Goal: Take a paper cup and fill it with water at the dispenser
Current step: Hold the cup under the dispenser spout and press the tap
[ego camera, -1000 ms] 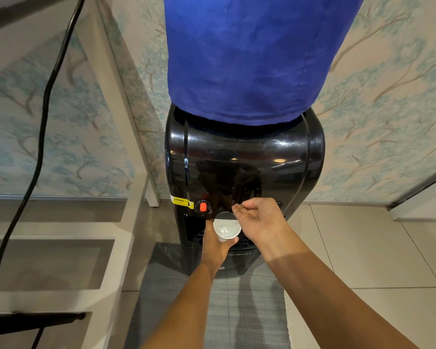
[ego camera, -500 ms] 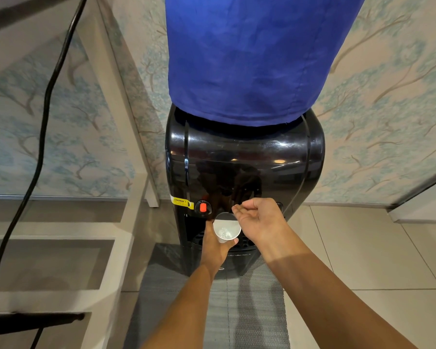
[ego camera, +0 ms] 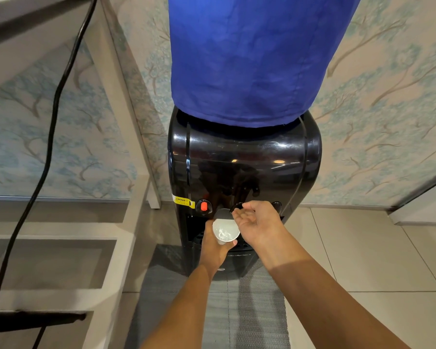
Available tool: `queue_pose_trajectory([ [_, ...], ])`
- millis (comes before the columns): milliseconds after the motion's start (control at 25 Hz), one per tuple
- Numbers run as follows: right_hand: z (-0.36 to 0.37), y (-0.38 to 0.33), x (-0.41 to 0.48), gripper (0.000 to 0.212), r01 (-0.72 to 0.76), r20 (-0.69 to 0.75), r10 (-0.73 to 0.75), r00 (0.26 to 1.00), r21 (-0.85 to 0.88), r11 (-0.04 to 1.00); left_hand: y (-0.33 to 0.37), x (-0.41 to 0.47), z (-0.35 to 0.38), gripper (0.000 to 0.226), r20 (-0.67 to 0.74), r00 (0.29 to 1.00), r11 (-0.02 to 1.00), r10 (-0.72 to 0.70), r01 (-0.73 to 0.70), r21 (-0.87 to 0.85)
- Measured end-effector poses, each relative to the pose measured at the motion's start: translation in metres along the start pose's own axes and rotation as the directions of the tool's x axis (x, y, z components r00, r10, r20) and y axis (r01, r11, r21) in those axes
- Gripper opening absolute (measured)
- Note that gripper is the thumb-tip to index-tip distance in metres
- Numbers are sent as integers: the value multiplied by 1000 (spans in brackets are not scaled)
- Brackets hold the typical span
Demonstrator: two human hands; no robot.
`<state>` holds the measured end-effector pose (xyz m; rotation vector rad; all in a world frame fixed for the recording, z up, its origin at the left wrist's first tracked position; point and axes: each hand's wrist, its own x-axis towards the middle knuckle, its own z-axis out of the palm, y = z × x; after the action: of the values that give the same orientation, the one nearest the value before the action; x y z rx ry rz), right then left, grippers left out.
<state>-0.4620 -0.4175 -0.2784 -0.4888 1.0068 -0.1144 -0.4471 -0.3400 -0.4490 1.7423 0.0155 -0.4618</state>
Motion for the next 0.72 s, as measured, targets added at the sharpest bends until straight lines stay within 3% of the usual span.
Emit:
queue_pose_trajectory([
  [120, -13, 4, 6, 43, 9, 0, -10, 1000, -245, 969, -4, -6, -1, 69, 8, 1000, 1000, 26, -26, 2],
  [240, -31, 17, 20, 43, 45, -38, -73, 997, -496, 867, -3, -13, -4, 73, 14, 999, 999, 30, -31, 12],
  [320, -51, 26, 31, 44, 140, -31, -239, 971, -734, 664, -2, -16, -8, 77, 8, 1000, 998, 28, -28, 55],
  [400, -72, 32, 40, 50, 254, 133, -364, 922, -917, 308, 0, -21, -15, 77, 23, 999, 997, 34, -36, 74],
  [480, -90, 35, 49, 57, 307, 275, -366, 889, -951, 33, 2, -25, -23, 76, 41, 999, 996, 31, -34, 78],
  [560, -100, 41, 52, 64, 336, 348, -306, 886, -937, -94, 5, -30, -33, 77, 62, 998, 995, 30, -36, 92],
  [720, -99, 62, 47, 75, 393, 414, -204, 887, -909, -138, 11, -39, -51, 76, 121, 991, 987, 53, -70, 142],
])
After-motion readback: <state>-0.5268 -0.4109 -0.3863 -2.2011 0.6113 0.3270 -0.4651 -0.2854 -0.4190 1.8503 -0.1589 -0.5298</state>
